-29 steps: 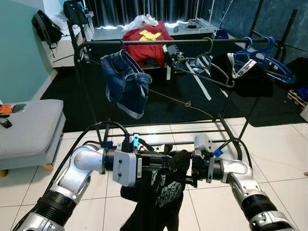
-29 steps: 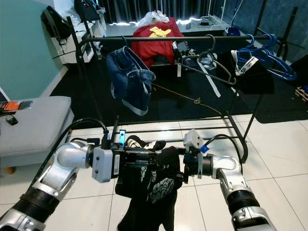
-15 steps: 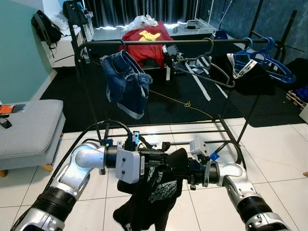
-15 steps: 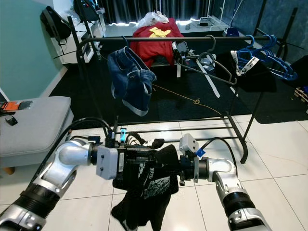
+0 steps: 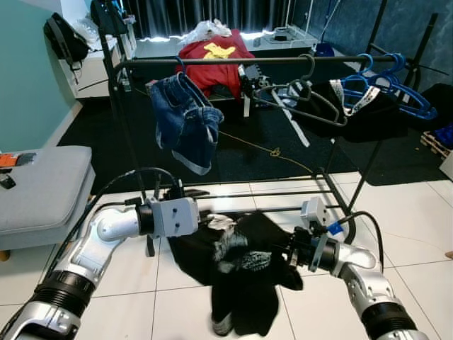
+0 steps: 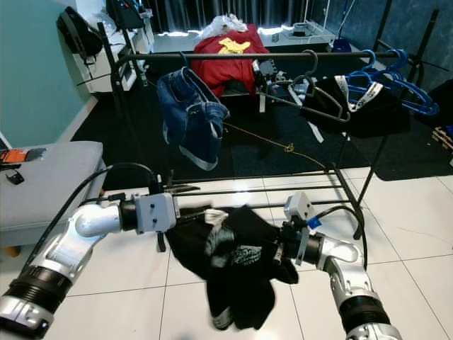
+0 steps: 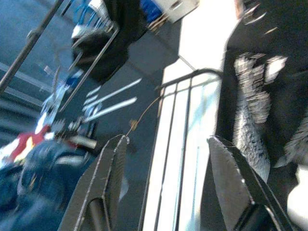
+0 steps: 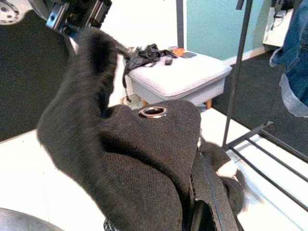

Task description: Hang hanger

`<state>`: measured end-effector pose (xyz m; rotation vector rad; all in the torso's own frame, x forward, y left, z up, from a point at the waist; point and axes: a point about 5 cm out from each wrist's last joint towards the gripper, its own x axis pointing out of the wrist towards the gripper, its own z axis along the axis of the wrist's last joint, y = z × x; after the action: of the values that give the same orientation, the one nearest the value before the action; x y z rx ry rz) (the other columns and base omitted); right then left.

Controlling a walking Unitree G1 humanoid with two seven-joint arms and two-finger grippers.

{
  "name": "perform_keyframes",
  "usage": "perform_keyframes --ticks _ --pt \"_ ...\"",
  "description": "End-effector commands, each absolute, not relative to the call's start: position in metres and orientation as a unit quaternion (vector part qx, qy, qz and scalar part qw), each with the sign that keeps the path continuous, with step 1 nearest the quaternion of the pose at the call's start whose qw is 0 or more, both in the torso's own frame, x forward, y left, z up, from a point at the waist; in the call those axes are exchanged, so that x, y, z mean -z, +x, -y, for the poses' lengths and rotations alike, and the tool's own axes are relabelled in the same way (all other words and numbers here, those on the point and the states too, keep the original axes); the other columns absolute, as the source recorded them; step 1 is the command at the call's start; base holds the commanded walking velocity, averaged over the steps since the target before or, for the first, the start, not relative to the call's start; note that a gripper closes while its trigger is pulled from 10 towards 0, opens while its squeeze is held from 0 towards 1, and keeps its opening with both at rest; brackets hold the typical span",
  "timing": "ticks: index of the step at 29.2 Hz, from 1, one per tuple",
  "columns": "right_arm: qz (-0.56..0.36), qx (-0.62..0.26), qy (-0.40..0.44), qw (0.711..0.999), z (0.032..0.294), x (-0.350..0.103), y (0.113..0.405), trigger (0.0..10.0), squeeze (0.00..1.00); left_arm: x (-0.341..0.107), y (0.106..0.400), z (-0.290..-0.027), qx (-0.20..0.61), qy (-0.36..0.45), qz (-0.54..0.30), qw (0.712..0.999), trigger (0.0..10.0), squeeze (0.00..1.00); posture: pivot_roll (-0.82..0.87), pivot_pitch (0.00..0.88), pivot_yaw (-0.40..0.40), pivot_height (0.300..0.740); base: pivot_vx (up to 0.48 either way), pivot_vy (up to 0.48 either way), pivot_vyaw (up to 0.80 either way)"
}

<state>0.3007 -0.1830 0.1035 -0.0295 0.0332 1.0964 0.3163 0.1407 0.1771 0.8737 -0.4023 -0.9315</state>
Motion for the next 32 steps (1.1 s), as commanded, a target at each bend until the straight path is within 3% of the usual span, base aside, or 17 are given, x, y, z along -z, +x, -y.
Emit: perform_keyframes --ticks 1,2,3,5,9,11,13,20,21,22,24,26,27,29,30,31,32 --pt "0.001 -0.519 -0.021 0.855 0.183 -0.109 0.302 0.0 0.0 -0.174 0.318 -0.15 0.42 0.414 0.168 0.79 10.0 0.18 0.07 0.063 0.038 0.74 0.0 0.0 0.0" --pt "-0.007 -0.518 -0.048 0.854 0.186 -0.107 0.301 0.0 0.0 -0.176 0.321 -0.152 0.402 0.407 0.169 0.802 10.0 0.0 0.07 0.064 0.039 0.74 0.0 0.0 0.0" --pt "-0.007 -0.518 -0.048 0.854 0.186 -0.107 0.301 0.0 0.0 -0.176 0.321 -0.152 0.402 0.407 0.169 0.802 10.0 0.0 0.07 0.064 0.039 0.74 0.0 0.0 0.0" --pt "-0.039 -0.527 -0.158 0.834 0.196 -0.102 0.301 0.0 0.0 -0.179 0.327 -0.157 0.374 0.385 0.161 0.828 10.0 0.0 0.06 0.061 0.037 0.74 0.0 0.0 0.0" --pt "-0.044 -0.533 -0.22 0.816 0.202 -0.105 0.303 0.0 0.0 -0.174 0.329 -0.158 0.377 0.375 0.143 0.835 10.0 0.0 0.06 0.06 0.036 0.74 0.0 0.0 0.0" --pt "-0.048 -0.562 -0.299 0.77 0.205 -0.109 0.3 0.0 0.0 -0.169 0.326 -0.157 0.392 0.355 0.124 0.84 10.0 0.0 0.05 0.057 0.034 0.74 0.0 0.0 0.0" --pt "-0.052 -0.57 -0.319 0.755 0.206 -0.11 0.299 0.0 0.0 -0.168 0.325 -0.156 0.395 0.348 0.12 0.842 10.0 0.0 0.05 0.057 0.034 0.74 0.0 0.0 0.0" --pt "-0.061 -0.565 -0.322 0.758 0.212 -0.119 0.304 0.0 0.0 -0.166 0.321 -0.151 0.386 0.256 0.103 0.88 10.0 0.0 0.05 0.053 0.022 0.74 0.0 0.0 0.0" --pt "-0.066 -0.535 -0.292 0.79 0.213 -0.123 0.312 0.0 0.0 -0.163 0.321 -0.15 0.369 0.22 0.086 0.899 10.0 0.0 0.05 0.051 0.021 0.74 0.0 0.0 0.0" --pt "-0.066 -0.535 -0.292 0.79 0.213 -0.123 0.312 0.0 0.0 -0.163 0.321 -0.15 0.369 0.22 0.086 0.899 10.0 0.0 0.05 0.051 0.021 0.74 0.0 0.0 0.0" --pt "-0.095 -0.413 -0.191 0.885 0.22 -0.123 0.334 0.0 0.0 -0.148 0.322 -0.152 0.319 0.179 0.036 0.93 10.0 0.0 0.06 0.045 0.019 0.74 0.0 0.0 0.0" --pt "-0.095 -0.413 -0.191 0.885 0.22 -0.123 0.334 0.0 0.0 -0.148 0.322 -0.152 0.319 0.179 0.036 0.93 10.0 0.0 0.06 0.045 0.019 0.74 0.0 0.0 0.0" --pt "-0.108 -0.335 -0.116 0.929 0.225 -0.119 0.344 0.0 0.0 -0.14 0.322 -0.154 0.29 0.163 0.013 0.943 10.0 0.0 0.06 0.044 0.02 0.74 0.0 0.0 0.0" --pt "-0.108 -0.335 -0.116 0.929 0.225 -0.119 0.344 0.0 0.0 -0.14 0.322 -0.154 0.29 0.163 0.013 0.943 10.0 0.0 0.06 0.044 0.02 0.74 0.0 0.0 0.0" --pt "-0.114 -0.235 -0.019 0.965 0.232 -0.112 0.349 0.0 0.0 -0.13 0.323 -0.157 0.241 0.131 -0.013 0.962 10.0 0.0 0.07 0.041 0.022 0.74 0.0 0.0 0.0" --pt "-0.114 -0.235 -0.019 0.965 0.232 -0.112 0.349 0.0 0.0 -0.13 0.323 -0.157 0.241 0.131 -0.013 0.962 10.0 0.0 0.07 0.041 0.022 0.74 0.0 0.0 0.0" --pt "-0.114 -0.138 0.088 0.98 0.238 -0.103 0.351 0.0 0.0 -0.118 0.322 -0.16 0.202 0.102 -0.054 0.973 10.0 0.0 0.07 0.039 0.023 0.74 0.0 0.0 0.0"
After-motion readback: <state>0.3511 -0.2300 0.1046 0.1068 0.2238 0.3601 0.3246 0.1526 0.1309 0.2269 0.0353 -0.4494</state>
